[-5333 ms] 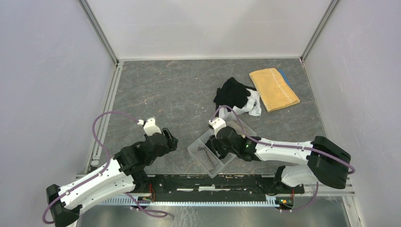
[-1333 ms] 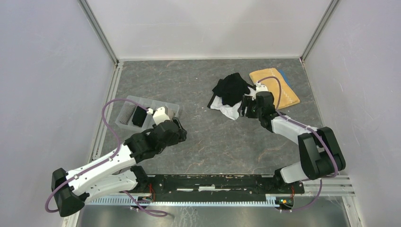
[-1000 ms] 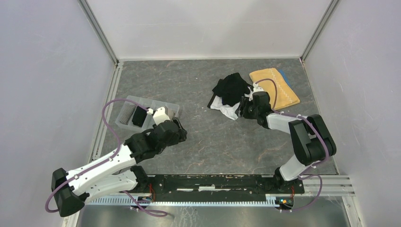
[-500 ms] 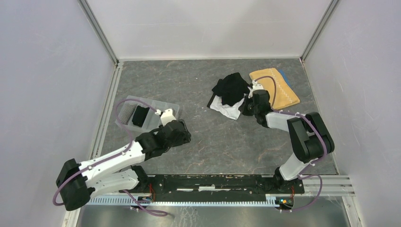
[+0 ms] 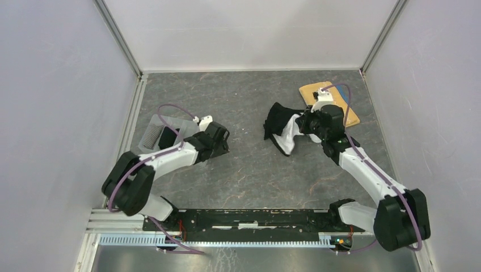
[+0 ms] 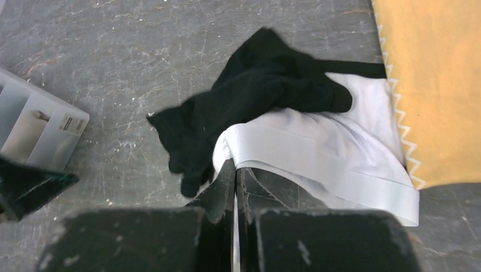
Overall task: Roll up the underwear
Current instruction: Pick up the underwear from the center of the board, then place the underwear at the center of the board.
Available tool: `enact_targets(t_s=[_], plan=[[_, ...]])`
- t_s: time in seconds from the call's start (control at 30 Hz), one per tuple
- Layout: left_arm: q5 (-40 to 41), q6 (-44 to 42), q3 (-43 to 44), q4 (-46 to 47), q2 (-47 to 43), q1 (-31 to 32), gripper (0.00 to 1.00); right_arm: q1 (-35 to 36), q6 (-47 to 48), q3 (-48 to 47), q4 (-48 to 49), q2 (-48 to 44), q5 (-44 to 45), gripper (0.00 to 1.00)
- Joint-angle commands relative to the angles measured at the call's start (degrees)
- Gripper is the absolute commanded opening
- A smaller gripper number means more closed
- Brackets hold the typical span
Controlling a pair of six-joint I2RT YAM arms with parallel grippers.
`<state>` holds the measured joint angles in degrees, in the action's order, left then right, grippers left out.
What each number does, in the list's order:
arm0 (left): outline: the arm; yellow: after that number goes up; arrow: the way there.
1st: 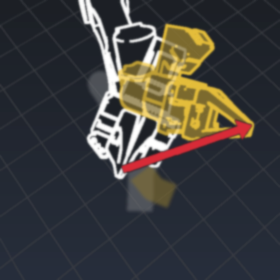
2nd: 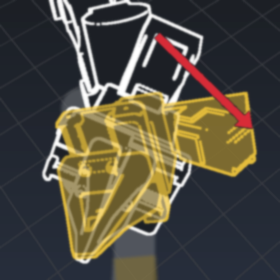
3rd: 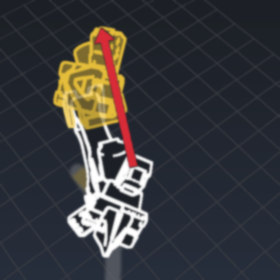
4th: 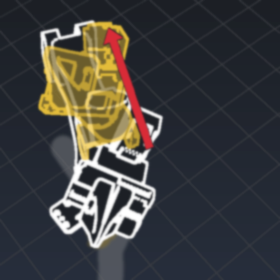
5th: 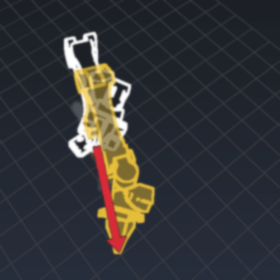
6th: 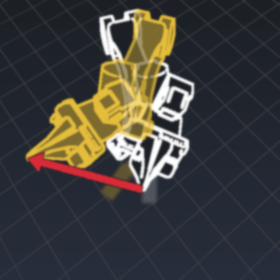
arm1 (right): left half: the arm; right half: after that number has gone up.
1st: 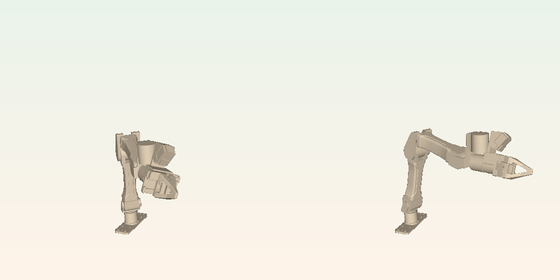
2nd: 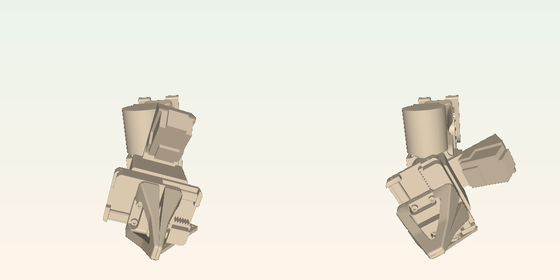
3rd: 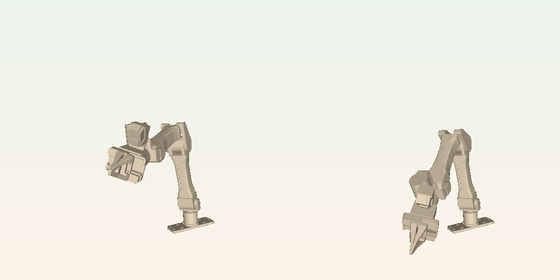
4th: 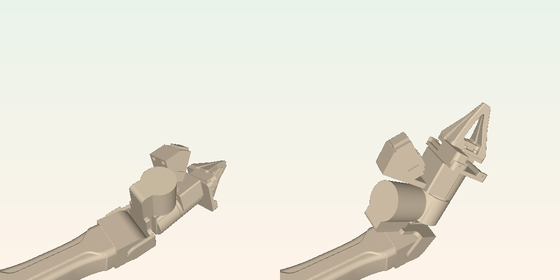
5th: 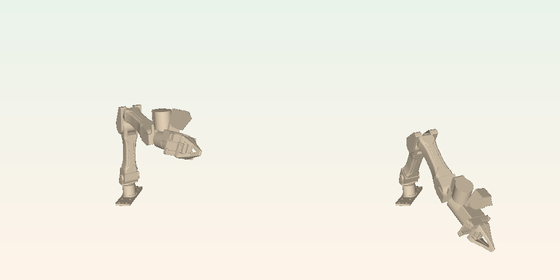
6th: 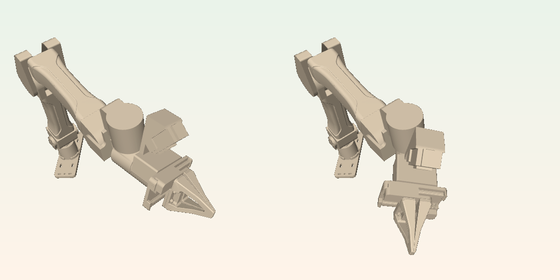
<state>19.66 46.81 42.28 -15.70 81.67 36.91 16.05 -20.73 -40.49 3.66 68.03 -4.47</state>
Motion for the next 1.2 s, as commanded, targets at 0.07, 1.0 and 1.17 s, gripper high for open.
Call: enact_targets(t_s=[0.07, 1.0, 1.17], plan=[[2.4, -1.8, 5.2, 2.0, 8.3, -3.5, 0.67, -0.1, 4.2, -7.7, -11.8, -7.7, 0.8, 0.00], [-9.2, -2.7, 1.7, 7.5, -2.9, -8.5, 0.66, 6.8, 9.3, -38.4, -23.9, 3.5, -13.7, 0.00], [-1.5, 3.5, 1.1, -1.7, -13.9, -8.6, 0.66, 17.3, 11.2, -41.3, -27.6, 6.4, -15.4, 0.00]])
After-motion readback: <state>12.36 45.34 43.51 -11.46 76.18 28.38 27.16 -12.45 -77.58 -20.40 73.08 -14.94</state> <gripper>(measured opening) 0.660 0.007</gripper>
